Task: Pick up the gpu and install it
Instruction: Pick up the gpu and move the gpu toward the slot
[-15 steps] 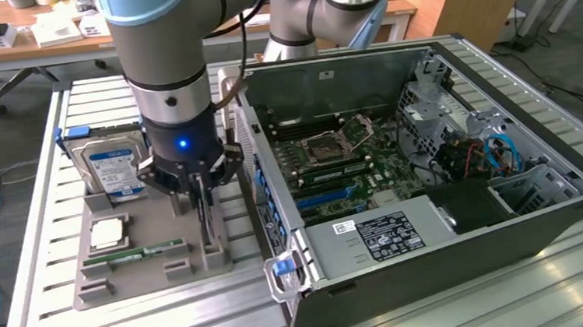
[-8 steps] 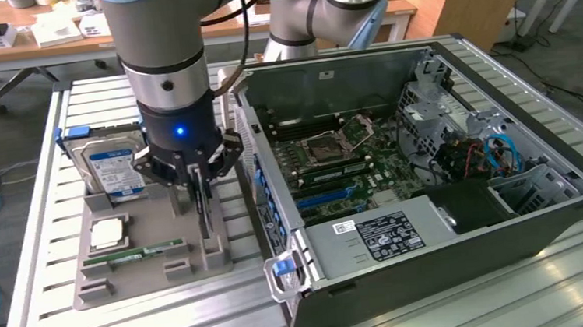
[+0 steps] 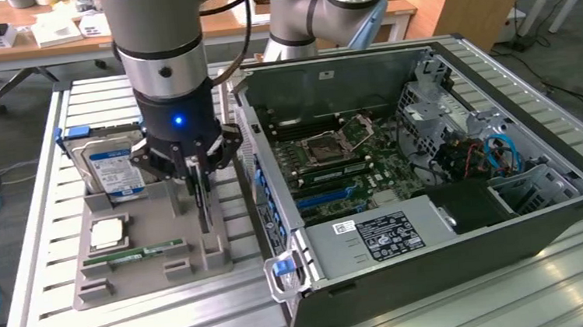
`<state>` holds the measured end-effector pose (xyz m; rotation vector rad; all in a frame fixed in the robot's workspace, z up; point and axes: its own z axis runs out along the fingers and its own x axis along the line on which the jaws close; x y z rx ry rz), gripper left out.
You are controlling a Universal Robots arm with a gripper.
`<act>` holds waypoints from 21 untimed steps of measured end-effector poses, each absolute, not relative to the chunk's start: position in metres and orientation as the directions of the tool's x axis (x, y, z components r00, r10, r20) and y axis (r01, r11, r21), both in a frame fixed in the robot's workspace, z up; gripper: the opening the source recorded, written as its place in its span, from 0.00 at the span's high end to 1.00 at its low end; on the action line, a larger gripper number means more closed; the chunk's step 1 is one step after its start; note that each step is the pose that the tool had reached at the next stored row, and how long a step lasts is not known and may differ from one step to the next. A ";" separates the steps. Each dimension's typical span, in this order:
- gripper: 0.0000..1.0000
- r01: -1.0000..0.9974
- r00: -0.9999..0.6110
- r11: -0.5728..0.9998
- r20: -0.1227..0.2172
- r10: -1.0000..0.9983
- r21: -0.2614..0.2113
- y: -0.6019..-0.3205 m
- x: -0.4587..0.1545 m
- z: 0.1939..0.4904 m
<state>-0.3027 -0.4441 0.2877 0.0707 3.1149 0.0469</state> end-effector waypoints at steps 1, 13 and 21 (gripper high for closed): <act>0.74 0.044 -0.999 0.999 -0.025 0.045 0.031 -0.444 -0.303 0.291; 0.74 0.036 -0.999 0.999 -0.025 0.037 0.031 -0.444 -0.303 0.336; 0.74 0.034 -0.999 0.999 -0.025 0.035 0.031 -0.444 -0.303 0.370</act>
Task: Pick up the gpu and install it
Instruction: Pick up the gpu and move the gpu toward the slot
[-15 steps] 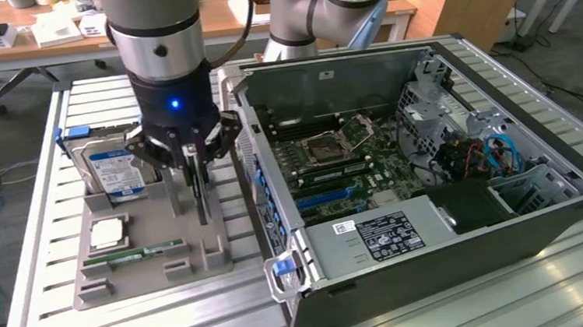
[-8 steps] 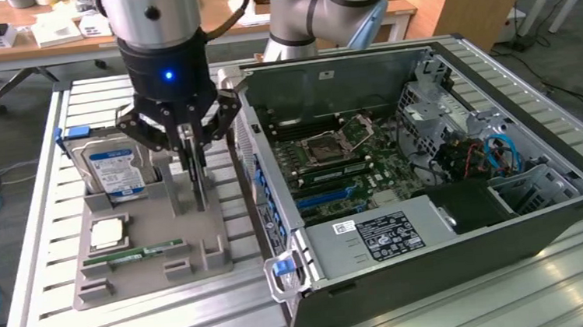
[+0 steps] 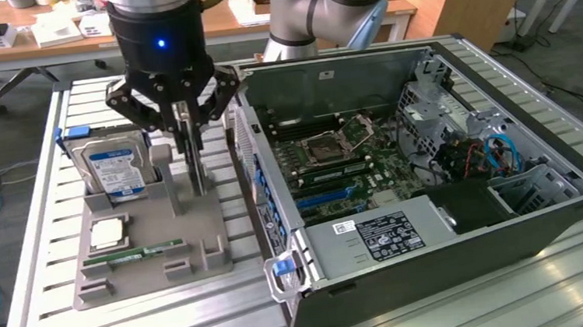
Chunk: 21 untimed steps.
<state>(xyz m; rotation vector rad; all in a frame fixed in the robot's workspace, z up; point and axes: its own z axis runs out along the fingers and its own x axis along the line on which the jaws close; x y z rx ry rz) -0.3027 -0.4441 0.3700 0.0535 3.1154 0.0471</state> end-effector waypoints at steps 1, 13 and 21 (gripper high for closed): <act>0.74 0.034 -0.999 0.999 -0.025 0.035 0.031 -0.444 -0.303 0.374; 0.74 0.031 -0.999 0.999 -0.025 0.032 0.031 -0.444 -0.303 0.412; 0.74 0.029 -0.999 0.999 -0.025 0.030 0.031 -0.444 -0.303 0.429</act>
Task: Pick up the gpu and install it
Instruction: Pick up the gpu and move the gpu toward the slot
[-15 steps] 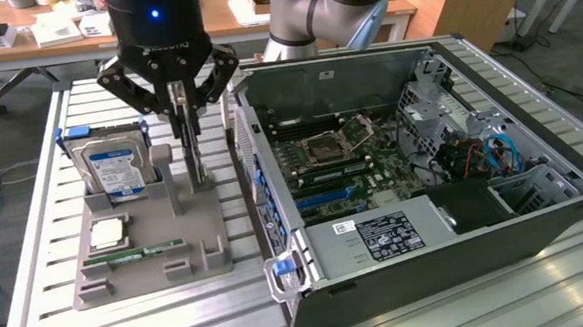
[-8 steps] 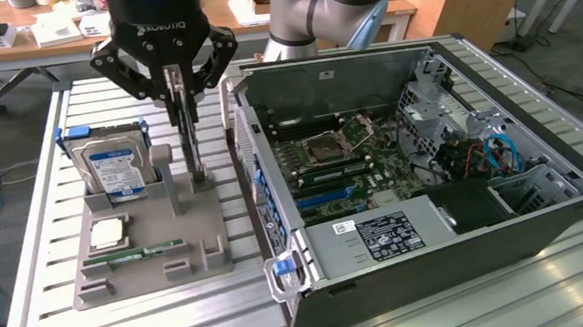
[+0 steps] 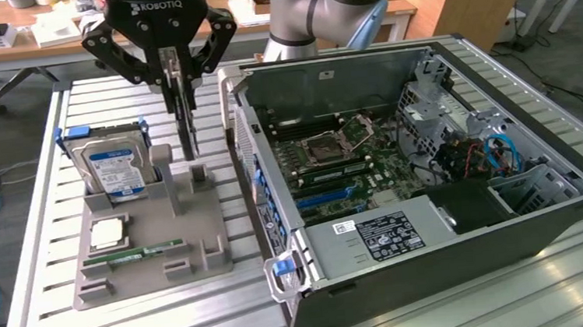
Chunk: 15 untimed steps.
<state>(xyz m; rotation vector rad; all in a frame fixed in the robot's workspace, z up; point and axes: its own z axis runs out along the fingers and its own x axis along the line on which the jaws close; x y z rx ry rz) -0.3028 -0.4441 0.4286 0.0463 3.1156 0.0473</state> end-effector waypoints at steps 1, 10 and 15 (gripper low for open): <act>0.74 0.029 -0.999 0.999 -0.025 0.030 0.031 -0.444 -0.303 0.429; 0.74 0.029 -0.999 0.999 -0.025 0.030 0.031 -0.444 -0.297 0.429; 0.74 0.029 -0.999 0.999 -0.025 0.030 0.031 -0.444 -0.281 0.429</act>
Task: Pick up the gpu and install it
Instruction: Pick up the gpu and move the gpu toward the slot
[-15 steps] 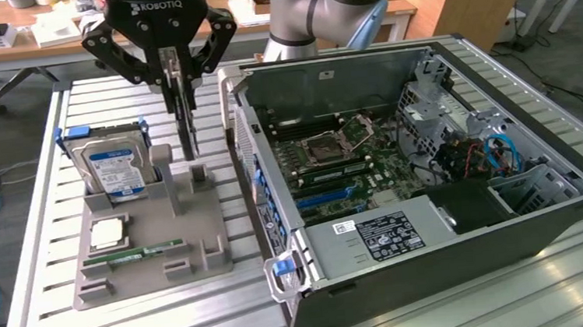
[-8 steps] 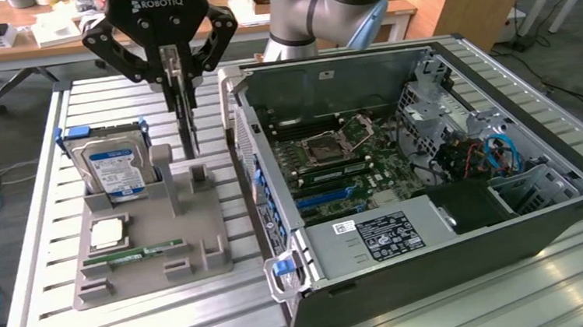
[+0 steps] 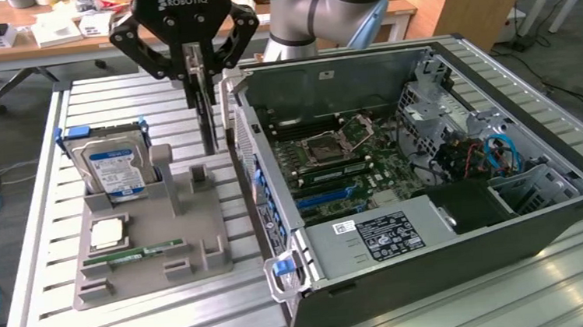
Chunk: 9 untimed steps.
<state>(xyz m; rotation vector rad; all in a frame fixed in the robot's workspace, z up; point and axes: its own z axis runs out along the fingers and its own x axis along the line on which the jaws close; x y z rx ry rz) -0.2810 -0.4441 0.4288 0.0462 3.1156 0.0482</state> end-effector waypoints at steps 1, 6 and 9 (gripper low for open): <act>0.74 0.029 -0.999 0.999 -0.025 0.030 0.031 -0.444 -0.278 0.429; 0.74 0.029 -0.999 0.999 -0.025 0.030 0.032 -0.444 -0.260 0.429; 0.74 0.029 -0.999 0.999 -0.025 0.030 0.032 -0.444 -0.249 0.429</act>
